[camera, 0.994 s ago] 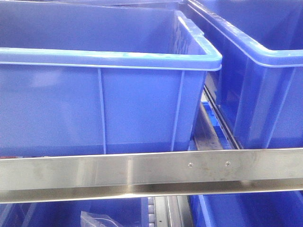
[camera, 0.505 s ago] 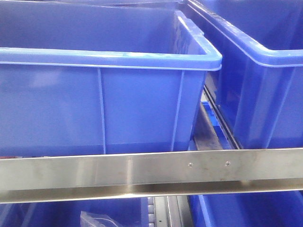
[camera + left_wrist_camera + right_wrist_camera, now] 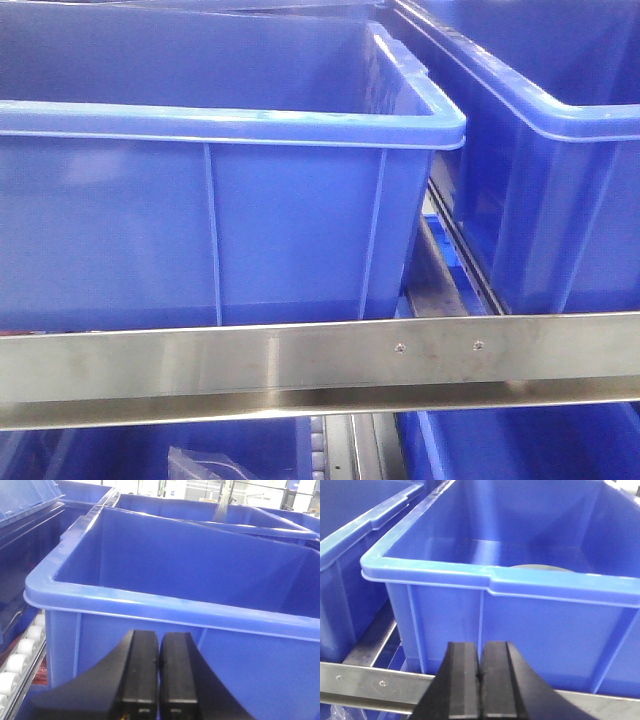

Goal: Place green plate on second shelf with right arm

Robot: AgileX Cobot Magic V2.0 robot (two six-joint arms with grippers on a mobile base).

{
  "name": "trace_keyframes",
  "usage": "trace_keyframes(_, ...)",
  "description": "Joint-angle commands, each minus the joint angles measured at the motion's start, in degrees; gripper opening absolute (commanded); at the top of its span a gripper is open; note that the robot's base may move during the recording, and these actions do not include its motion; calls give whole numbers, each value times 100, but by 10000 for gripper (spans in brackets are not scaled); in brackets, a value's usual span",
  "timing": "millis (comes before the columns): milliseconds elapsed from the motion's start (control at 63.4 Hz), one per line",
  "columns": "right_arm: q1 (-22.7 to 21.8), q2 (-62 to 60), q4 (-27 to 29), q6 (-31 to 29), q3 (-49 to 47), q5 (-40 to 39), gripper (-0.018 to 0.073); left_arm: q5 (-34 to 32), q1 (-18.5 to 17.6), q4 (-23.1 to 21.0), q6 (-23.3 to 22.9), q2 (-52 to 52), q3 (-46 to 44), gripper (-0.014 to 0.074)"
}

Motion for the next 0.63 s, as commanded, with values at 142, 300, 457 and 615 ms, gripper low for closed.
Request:
trace_keyframes(142, -4, 17, -54, -48, -103, -557, 56, -501, -39, -47, -19, -93, 234, 130)
trace_keyframes(300, -4, 17, -54, -48, -103, -557, 56, -501, -39, -47, -19, -93, 234, 130)
trace_keyframes(457, -4, 17, -54, -48, -103, -557, 56, -501, -39, -47, -19, -93, 234, 130)
trace_keyframes(615, -4, 17, -54, -48, -103, -557, 56, -501, -39, -47, -19, -93, 234, 130)
